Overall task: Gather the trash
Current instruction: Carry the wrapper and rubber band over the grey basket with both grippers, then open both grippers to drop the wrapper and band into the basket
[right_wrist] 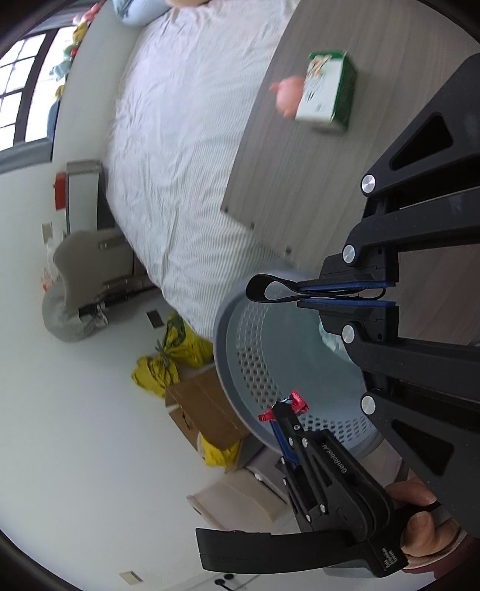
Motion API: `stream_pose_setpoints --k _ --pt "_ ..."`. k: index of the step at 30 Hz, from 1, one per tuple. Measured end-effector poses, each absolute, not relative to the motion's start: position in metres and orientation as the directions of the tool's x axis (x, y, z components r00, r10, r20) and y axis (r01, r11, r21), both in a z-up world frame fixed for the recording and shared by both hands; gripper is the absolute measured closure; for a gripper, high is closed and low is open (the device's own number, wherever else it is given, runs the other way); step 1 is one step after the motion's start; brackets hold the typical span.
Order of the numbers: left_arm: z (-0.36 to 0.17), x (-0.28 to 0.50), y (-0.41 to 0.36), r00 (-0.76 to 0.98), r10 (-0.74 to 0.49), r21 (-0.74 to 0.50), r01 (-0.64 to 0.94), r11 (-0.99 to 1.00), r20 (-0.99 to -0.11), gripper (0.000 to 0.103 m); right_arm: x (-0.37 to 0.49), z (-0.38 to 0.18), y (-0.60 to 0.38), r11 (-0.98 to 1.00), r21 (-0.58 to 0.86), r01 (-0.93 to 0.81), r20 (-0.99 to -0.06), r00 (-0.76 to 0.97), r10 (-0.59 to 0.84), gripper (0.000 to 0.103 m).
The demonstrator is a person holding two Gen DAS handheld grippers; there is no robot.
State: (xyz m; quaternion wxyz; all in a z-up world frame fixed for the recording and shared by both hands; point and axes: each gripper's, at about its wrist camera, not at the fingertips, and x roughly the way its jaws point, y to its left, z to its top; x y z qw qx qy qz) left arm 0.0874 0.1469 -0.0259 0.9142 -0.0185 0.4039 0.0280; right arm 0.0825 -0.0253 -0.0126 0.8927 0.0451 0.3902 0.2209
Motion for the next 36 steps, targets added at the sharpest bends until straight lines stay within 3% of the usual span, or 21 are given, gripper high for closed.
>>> stream_pose_setpoints --k 9,23,28,31,34,36 --pt "-0.039 0.093 0.187 0.632 0.076 -0.011 -0.132 0.991 -0.771 0.091 0.107 -0.025 0.031 0.854 0.266 -0.447 -0.7 0.52 0.49 0.098" --pt "-0.047 0.098 0.2 0.623 0.071 -0.031 -0.151 0.988 -0.779 0.091 0.122 -0.041 0.046 0.853 0.252 -0.457 -0.743 0.473 0.473 0.096" --pt "-0.046 0.097 0.202 0.626 0.075 -0.035 -0.162 0.986 -0.776 0.089 0.122 -0.041 0.045 0.855 0.249 -0.455 -0.745 0.474 0.469 0.095" --pt "-0.044 0.096 0.204 0.627 0.075 -0.039 -0.166 0.985 -0.775 0.082 0.121 -0.04 0.046 0.856 0.247 -0.455 -0.743 0.478 0.469 0.095" --pt "-0.042 0.094 0.206 0.633 0.082 -0.043 -0.18 0.983 -0.769 0.064 0.12 -0.037 0.045 0.857 0.243 -0.455 -0.738 0.487 0.468 0.082" --pt "-0.04 0.093 0.209 0.638 0.08 -0.052 -0.185 0.981 -0.766 0.055 0.118 -0.033 0.043 0.859 0.241 -0.452 -0.727 0.502 0.468 0.064"
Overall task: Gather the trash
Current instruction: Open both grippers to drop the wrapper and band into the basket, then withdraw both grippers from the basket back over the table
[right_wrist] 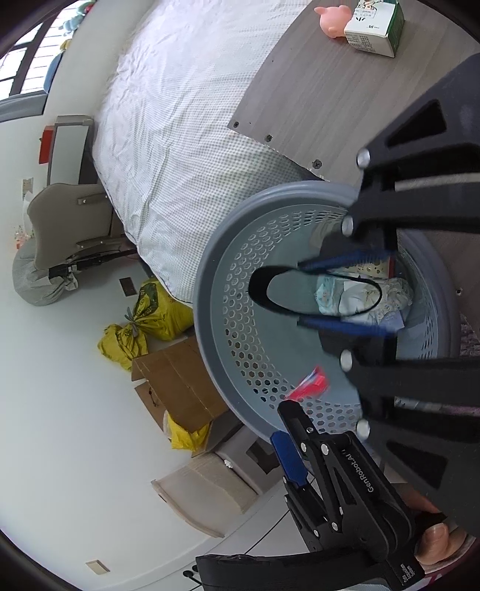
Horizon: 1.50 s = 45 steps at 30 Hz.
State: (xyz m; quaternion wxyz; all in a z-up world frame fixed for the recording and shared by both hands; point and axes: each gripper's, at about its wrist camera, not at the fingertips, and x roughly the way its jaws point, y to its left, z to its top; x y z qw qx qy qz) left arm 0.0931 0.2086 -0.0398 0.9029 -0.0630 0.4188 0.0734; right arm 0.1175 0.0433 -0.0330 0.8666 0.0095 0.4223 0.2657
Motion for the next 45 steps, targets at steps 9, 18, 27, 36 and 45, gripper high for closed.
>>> stream_pose_setpoints --k 9,18,27,36,45 --pt "-0.032 0.086 0.214 0.655 0.089 -0.058 -0.2 0.978 -0.751 0.046 0.116 -0.025 0.043 0.862 0.229 -0.452 -0.715 0.523 0.465 0.06" --pt "-0.027 0.078 0.217 0.664 0.092 -0.067 -0.209 0.976 -0.742 0.041 0.112 -0.019 0.043 0.864 0.218 -0.454 -0.709 0.535 0.46 0.055" --pt "-0.02 0.071 0.216 0.677 0.094 -0.069 -0.21 0.975 -0.73 0.037 0.107 -0.015 0.039 0.867 0.21 -0.451 -0.702 0.548 0.455 0.05" --pt "-0.014 0.065 0.21 0.69 0.091 -0.071 -0.202 0.977 -0.719 0.034 0.098 -0.008 0.031 0.874 0.205 -0.44 -0.691 0.567 0.448 0.048" --pt "-0.007 0.061 0.198 0.704 0.078 -0.069 -0.178 0.982 -0.706 0.033 0.088 -0.002 0.015 0.885 0.205 -0.418 -0.677 0.592 0.437 0.046"
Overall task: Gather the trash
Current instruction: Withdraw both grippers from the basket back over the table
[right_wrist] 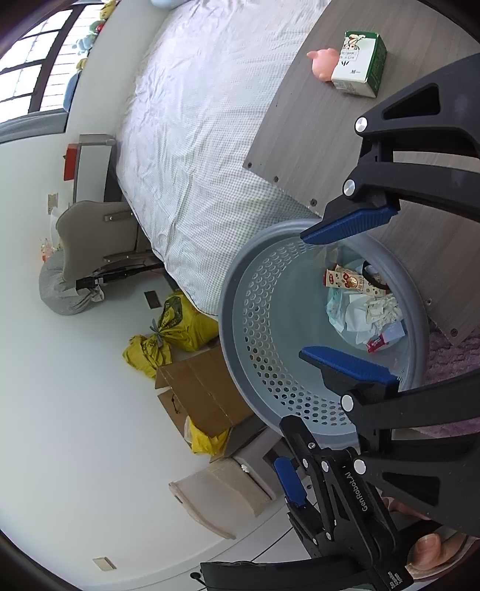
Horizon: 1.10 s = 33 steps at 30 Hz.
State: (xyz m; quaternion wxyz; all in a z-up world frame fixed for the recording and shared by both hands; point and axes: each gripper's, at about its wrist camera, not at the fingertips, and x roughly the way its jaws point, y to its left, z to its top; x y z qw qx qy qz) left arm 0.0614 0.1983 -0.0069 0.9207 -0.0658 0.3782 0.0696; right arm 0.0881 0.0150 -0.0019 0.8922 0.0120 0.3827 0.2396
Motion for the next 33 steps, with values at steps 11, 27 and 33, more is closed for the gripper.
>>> stream_pose_setpoints --k 11,27,33 --pt "-0.002 0.054 0.174 0.716 0.055 -0.063 -0.137 0.989 -0.696 0.033 0.077 0.002 -0.018 0.908 0.205 -0.364 -0.663 0.631 0.403 0.044" --pt "-0.006 0.057 0.113 0.708 -0.023 -0.065 -0.033 0.997 -0.706 0.033 0.06 -0.009 -0.103 0.955 0.214 -0.208 -0.67 0.68 0.298 0.044" --pt "-0.013 0.063 0.085 0.694 -0.058 -0.072 0.01 0.997 -0.717 0.033 0.057 -0.015 -0.138 0.966 0.207 -0.155 -0.684 0.684 0.256 0.043"
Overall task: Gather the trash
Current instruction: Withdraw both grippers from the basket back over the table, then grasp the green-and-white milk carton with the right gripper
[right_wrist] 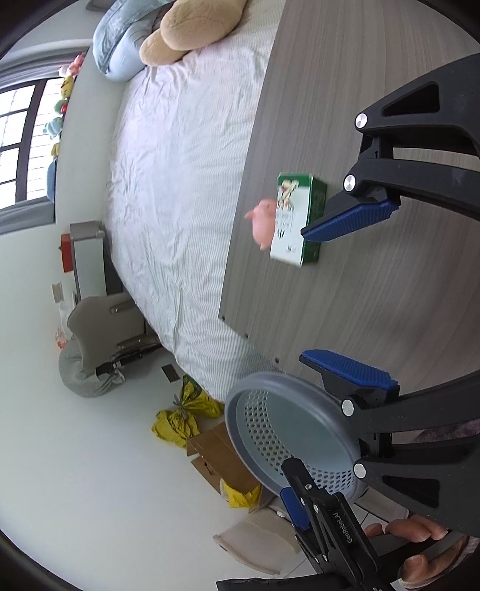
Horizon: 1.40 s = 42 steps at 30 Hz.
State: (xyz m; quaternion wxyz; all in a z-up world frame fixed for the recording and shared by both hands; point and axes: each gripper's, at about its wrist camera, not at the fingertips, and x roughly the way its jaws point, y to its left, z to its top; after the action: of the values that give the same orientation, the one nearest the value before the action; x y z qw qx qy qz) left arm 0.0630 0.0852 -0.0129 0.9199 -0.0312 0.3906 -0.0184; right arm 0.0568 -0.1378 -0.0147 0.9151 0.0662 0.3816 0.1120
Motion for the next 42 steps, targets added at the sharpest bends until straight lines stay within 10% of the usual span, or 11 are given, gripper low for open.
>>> stream_pose_setpoints --k 42 --pt "-0.03 0.088 0.05 0.691 -0.05 -0.035 0.035 0.999 -0.721 0.033 0.127 -0.079 -0.149 0.996 0.063 0.064 -0.802 0.597 0.013 0.007"
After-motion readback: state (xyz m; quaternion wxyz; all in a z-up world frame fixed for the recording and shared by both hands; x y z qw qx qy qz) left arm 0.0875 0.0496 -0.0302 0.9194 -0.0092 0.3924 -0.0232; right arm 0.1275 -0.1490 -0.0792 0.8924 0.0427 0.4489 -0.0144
